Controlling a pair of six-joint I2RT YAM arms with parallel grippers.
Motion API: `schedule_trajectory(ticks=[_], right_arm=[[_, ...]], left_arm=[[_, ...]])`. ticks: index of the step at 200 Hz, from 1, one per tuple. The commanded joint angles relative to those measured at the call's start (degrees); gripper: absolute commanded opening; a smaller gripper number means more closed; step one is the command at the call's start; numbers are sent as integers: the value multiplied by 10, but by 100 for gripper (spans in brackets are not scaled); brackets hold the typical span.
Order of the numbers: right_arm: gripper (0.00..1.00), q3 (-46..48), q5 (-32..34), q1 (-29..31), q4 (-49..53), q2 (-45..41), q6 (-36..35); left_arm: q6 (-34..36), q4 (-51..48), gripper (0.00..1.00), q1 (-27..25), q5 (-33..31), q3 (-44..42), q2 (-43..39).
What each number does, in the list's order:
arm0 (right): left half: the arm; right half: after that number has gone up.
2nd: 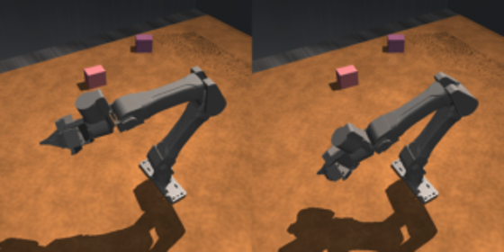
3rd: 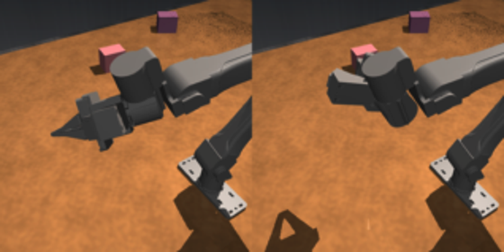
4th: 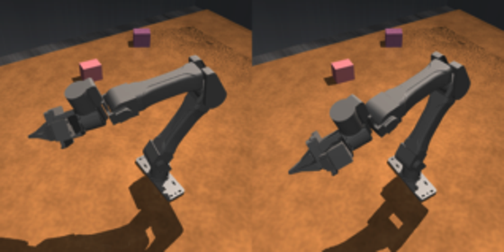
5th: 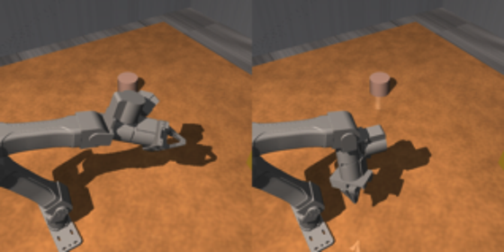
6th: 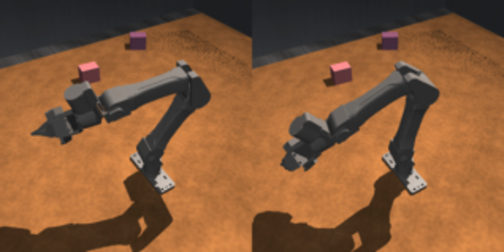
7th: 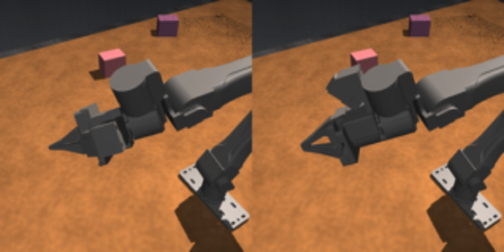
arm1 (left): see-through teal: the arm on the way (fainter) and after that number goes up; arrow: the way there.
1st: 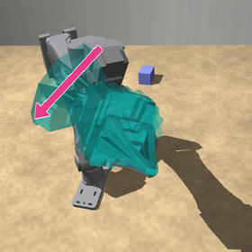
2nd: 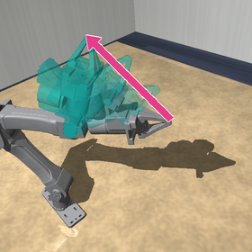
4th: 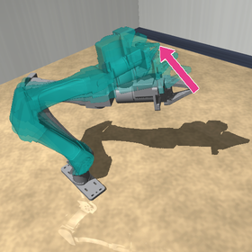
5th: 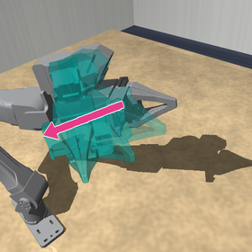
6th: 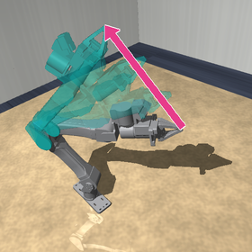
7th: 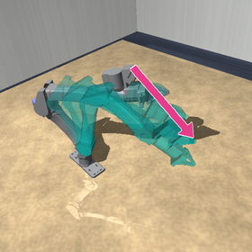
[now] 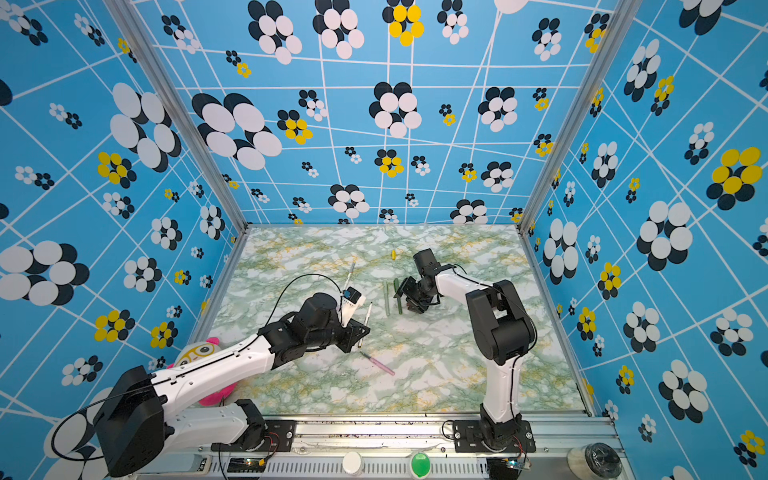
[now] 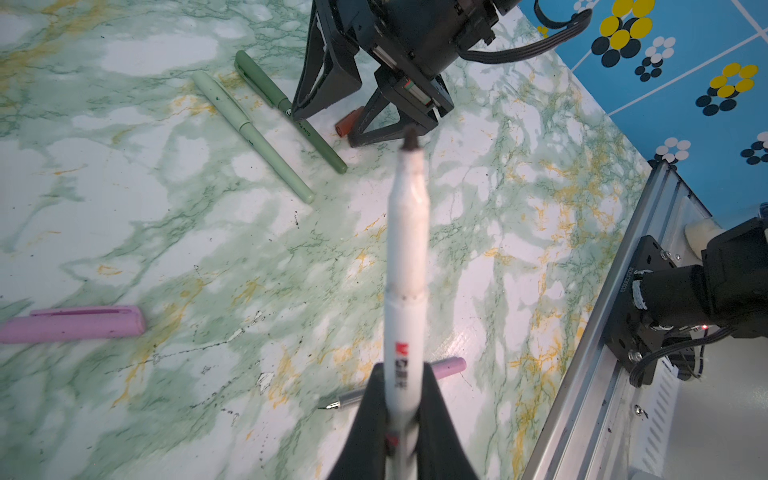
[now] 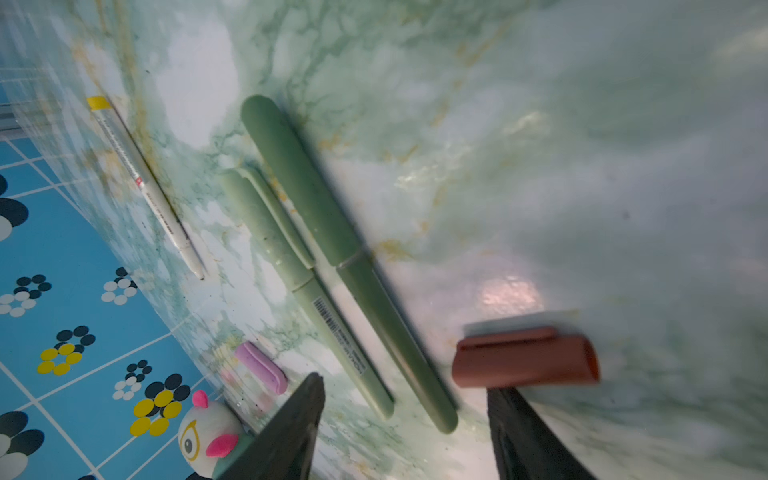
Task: Insert the pens into the pen caps
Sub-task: 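Lower the right gripper over the small red cap and grasp it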
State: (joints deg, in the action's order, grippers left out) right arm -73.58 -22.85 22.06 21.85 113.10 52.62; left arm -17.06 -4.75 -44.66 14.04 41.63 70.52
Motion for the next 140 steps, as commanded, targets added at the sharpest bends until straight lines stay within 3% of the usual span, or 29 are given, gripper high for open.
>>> schedule_trajectory(ticks=[1,54,140], right_arm=[[65,-10,10,5,17,40,13],[65,-65,11,3,17,53,-1],[64,-146,100,0,166,-2,-226]], left_arm=[[5,-9,0,-4,-5,1,-2],[6,-10,0,-4,-6,1,-2],[8,-10,0,-3,-6,8,7]])
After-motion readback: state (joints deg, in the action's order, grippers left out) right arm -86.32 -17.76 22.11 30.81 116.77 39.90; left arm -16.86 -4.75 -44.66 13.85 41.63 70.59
